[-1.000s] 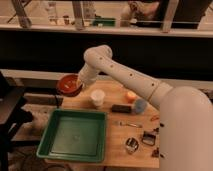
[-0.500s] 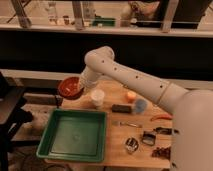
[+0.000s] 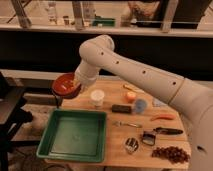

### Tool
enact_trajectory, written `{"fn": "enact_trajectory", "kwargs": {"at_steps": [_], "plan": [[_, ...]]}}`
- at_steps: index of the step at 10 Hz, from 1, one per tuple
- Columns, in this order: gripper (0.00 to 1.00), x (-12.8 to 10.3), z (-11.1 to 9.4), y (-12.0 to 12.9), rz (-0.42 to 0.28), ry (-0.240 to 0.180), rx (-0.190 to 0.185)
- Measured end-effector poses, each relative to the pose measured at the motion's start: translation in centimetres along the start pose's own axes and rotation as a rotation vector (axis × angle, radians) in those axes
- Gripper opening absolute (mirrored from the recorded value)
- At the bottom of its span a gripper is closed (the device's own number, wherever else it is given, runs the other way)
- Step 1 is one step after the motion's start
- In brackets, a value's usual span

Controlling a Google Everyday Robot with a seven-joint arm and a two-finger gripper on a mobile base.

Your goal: Stack bowls into tray

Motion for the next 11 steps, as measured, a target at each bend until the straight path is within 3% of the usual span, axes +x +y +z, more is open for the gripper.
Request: {"fn": "enact_trajectory", "kwargs": {"at_steps": [3, 6, 11], "plan": [[0.0, -1.0, 0.4, 0.9, 0.004, -0.016, 0.002], [0.0, -1.2, 3.9, 2.6, -0.02, -0.04, 0.024], [0.0, -2.1, 6.4, 4.7, -0.025, -0.069, 0.049]]}}
